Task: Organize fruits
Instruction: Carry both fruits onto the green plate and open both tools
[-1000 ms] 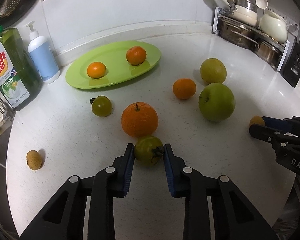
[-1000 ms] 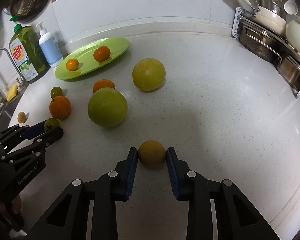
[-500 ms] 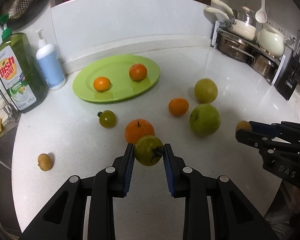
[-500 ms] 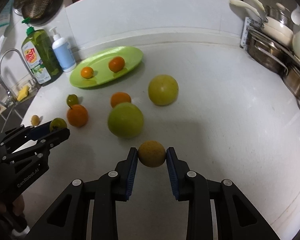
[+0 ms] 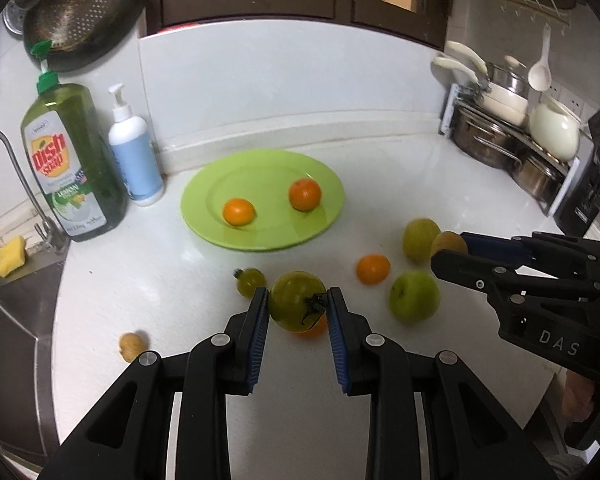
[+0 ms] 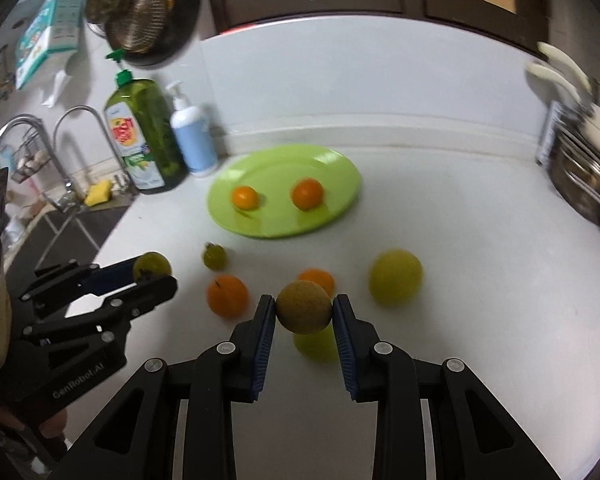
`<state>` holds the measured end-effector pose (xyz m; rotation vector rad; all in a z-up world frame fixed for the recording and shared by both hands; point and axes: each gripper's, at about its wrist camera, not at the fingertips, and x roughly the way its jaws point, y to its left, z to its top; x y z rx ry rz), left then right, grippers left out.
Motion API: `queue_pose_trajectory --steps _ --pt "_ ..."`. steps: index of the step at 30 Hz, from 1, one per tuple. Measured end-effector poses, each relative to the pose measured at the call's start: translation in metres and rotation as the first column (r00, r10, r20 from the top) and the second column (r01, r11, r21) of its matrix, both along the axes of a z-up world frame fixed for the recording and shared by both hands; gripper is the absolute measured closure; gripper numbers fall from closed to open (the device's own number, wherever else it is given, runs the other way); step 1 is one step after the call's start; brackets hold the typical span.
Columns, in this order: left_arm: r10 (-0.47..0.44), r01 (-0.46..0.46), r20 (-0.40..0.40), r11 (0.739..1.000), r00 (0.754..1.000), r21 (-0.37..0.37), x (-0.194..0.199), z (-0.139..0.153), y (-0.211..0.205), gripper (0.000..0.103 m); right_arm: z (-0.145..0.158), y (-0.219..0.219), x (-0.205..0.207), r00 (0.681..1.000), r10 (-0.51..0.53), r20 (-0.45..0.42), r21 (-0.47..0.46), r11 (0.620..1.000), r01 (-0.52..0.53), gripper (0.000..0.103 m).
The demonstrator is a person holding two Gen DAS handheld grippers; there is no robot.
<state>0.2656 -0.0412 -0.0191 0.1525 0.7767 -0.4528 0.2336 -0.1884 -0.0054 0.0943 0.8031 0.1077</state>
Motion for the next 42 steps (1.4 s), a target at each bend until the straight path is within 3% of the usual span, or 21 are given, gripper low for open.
queue_pose_trajectory --steps 11,21,32,42 --pt "0.052 -0.051 0.071 0.999 0.996 -0.018 0.039 0.033 0.011 0.074 0.025 0.014 0.06 0.991 0.126 0.037 -0.011 0.992 -0.126 0.072" --pt "0.047 -0.046 0.042 0.998 0.998 -0.03 0.098 0.039 0.007 0.074 0.037 0.012 0.122 0.985 0.172 0.017 -0.019 0.985 -0.172 0.072" --pt "0.012 -0.012 -0.012 1.0 1.0 0.014 0.167 0.019 -0.011 0.074 0.015 0.005 0.195 0.978 0.194 -0.08 -0.046 0.979 -0.198 0.072" --pt "-0.025 0.032 -0.118 0.998 0.993 0.059 0.223 -0.019 -0.029 0.074 -0.029 -0.002 0.252 0.958 0.189 -0.217 -0.05 0.978 -0.204 0.072"
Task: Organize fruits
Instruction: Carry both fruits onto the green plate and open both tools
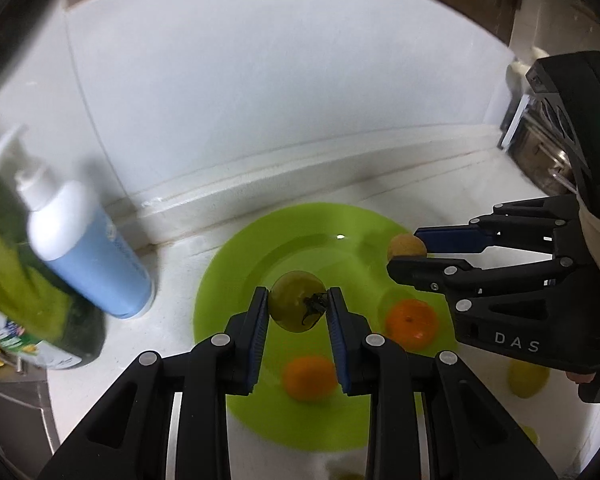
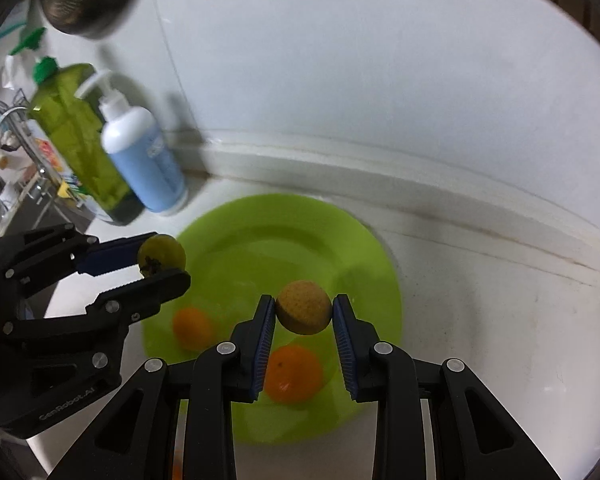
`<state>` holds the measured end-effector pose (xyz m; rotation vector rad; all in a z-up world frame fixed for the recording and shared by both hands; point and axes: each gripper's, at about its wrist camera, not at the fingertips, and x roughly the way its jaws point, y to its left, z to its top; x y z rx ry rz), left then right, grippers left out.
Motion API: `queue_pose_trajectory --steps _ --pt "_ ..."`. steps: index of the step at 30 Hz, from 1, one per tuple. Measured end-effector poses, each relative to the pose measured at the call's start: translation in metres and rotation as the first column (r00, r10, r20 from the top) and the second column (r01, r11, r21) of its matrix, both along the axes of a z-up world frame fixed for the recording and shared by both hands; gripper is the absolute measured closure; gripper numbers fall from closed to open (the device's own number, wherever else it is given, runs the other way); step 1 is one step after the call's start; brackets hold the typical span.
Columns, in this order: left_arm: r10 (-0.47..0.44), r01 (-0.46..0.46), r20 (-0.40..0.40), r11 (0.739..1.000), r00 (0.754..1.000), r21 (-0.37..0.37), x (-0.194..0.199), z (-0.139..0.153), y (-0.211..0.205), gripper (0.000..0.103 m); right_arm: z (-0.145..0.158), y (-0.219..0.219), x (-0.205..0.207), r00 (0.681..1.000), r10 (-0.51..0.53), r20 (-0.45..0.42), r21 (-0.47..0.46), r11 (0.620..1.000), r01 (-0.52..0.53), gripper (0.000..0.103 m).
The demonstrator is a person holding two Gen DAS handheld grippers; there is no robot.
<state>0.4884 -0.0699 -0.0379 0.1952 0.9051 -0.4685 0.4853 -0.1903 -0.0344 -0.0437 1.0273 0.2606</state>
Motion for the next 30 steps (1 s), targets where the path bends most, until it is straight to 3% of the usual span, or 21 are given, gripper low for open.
queue_pose_trajectory --steps 10,17,30 --pt "-0.017 0.021 -0.097 0.999 0.995 0.043 0.027 -0.031 -0.015 0.074 -0.031 -0.001 0.025 0.995 0.014 -0.098 -0.015 1.0 -0.016 0.072" --pt "-0.015 0.022 -0.14 0.999 0.99 0.05 0.037 -0.046 -0.021 0.074 -0.039 0.001 0.034 0.992 0.021 -0.121 -0.023 0.999 -0.024 0.072" --pt "-0.001 0.005 -0.128 1.0 0.992 0.03 0.037 -0.037 -0.018 0.067 -0.036 0.0 0.035 0.994 0.013 -0.111 -0.001 1.0 -0.013 0.07"
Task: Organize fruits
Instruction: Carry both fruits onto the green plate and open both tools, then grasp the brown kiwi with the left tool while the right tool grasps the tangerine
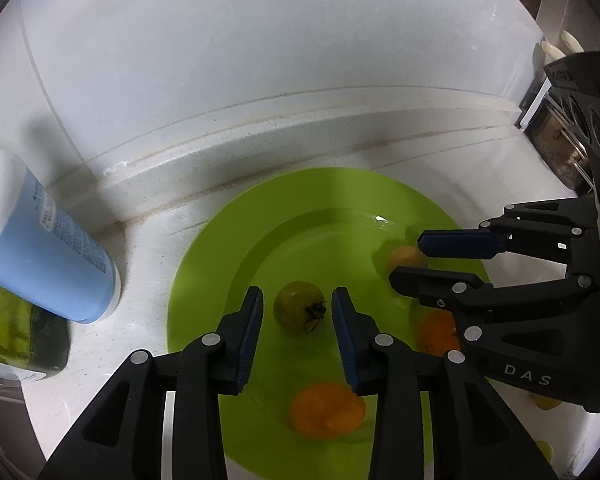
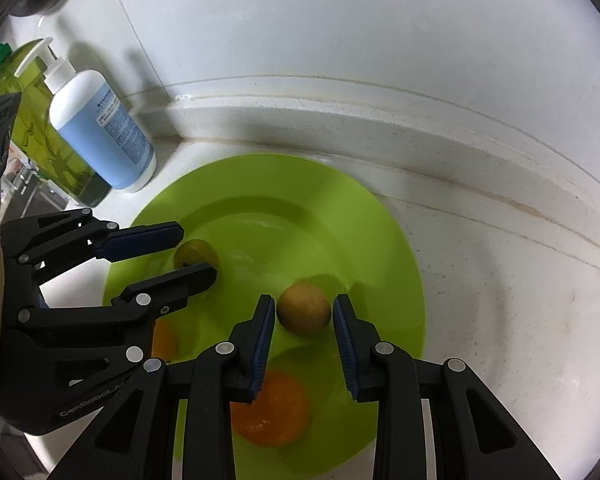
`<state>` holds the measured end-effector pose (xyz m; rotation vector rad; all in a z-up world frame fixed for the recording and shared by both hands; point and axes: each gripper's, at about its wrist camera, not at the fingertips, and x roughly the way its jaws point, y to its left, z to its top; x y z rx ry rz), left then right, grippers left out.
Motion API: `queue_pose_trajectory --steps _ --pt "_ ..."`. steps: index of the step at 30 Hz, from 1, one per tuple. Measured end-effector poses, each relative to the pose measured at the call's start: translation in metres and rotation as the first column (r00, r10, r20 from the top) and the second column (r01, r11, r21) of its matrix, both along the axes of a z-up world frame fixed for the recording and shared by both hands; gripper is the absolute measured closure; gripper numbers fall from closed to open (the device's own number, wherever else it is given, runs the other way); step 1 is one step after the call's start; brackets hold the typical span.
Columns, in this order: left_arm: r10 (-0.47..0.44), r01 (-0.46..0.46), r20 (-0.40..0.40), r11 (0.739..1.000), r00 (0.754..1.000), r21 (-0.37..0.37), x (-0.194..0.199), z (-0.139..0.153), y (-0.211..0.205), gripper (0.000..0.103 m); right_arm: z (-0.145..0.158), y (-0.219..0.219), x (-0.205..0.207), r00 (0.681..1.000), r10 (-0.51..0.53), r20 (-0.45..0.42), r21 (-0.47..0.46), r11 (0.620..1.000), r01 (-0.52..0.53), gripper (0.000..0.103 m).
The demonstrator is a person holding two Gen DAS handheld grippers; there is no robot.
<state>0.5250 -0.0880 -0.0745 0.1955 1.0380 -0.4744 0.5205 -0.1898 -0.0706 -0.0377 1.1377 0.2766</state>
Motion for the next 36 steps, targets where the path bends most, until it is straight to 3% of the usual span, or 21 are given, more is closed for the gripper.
queue_pose_trajectory --steps 9,11,20,23,36 --pt "0.029 -0.029 0.048 1.0 0.998 -0.012 -0.024 0.033 0.02 0.06 0.029 -0.002 -0.025 0.998 -0.016 0.059 0.017 1.0 0.015 0.069" --pt "0.044 -0.042 0.067 0.999 0.997 -0.023 -0.034 0.043 0.027 0.056 0.039 0.0 -0.036 0.996 -0.026 0.09 0.016 1.0 0.025 0.061" --pt "0.102 -0.092 0.165 0.993 0.981 -0.07 -0.087 0.092 0.059 0.047 0.084 0.014 -0.094 0.975 -0.035 0.218 0.041 0.999 0.027 0.06" --pt "0.136 -0.12 0.193 0.989 0.972 -0.092 -0.103 0.106 0.071 0.045 0.092 0.024 -0.111 0.967 -0.051 0.251 0.058 0.998 0.037 0.053" --pt "0.2 -0.18 0.292 0.979 0.935 -0.096 -0.18 0.125 0.12 0.037 0.113 0.057 -0.184 0.938 -0.08 0.337 0.097 0.994 0.049 0.053"
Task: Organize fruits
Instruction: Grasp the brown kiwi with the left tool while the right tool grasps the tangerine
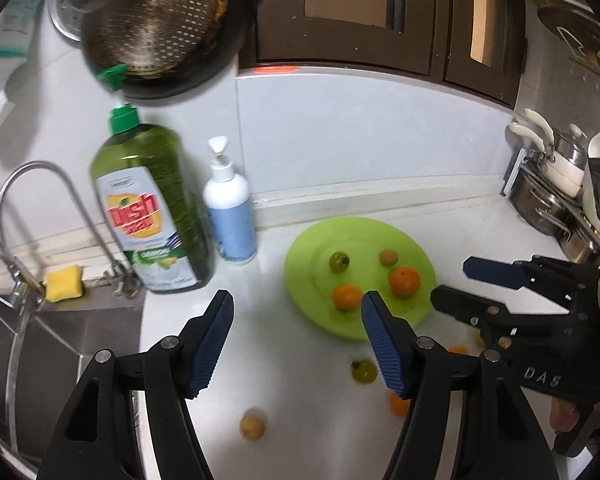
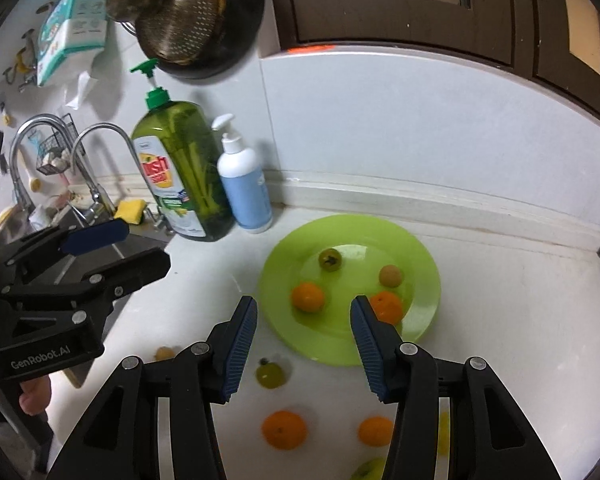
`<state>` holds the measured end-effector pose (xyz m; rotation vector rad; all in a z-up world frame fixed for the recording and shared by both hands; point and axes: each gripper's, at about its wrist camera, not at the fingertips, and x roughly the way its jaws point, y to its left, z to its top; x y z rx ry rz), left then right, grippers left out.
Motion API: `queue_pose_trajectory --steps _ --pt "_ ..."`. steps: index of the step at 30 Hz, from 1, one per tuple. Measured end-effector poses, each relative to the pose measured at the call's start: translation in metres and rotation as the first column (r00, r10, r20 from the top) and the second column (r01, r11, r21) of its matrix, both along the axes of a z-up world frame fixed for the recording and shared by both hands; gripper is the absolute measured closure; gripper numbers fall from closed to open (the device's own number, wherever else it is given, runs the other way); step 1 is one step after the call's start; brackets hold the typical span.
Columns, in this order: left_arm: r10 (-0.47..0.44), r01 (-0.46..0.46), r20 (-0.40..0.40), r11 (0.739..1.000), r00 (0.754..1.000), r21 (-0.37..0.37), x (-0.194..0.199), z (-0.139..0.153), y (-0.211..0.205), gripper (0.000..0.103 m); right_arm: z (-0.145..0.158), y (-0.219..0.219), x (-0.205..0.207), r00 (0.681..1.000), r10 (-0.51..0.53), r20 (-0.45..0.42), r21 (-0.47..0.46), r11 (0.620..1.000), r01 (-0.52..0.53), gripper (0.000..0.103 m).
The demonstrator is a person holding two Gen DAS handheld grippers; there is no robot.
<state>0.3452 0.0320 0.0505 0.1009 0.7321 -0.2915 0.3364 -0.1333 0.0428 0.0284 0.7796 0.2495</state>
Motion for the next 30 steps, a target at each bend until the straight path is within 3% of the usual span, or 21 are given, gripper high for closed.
queue_pose_trajectory --steps 5,15,21,30 --pt "0.02 -0.021 0.024 0.999 1.0 0.039 -0.027 -0.008 0.017 0.034 -0.004 0.011 -0.023 0.999 -0.038 0.027 -0.012 0.999 0.038 0.05" --pt "0.061 -0.063 0.039 0.997 0.997 0.046 -0.066 -0.035 0.044 0.034 -0.021 0.028 -0.067 0.993 -0.1 0.058 -0.051 0.993 0.103 0.049" --pt "0.063 -0.066 0.056 0.997 0.996 0.05 -0.08 -0.053 0.056 0.034 -0.041 0.033 -0.079 0.989 -0.144 0.034 -0.077 0.986 0.146 0.049" --pt "0.001 -0.004 0.025 0.993 1.0 0.12 -0.081 -0.088 0.057 0.034 -0.078 0.035 -0.08 0.978 -0.189 -0.084 -0.094 0.979 0.181 0.049"
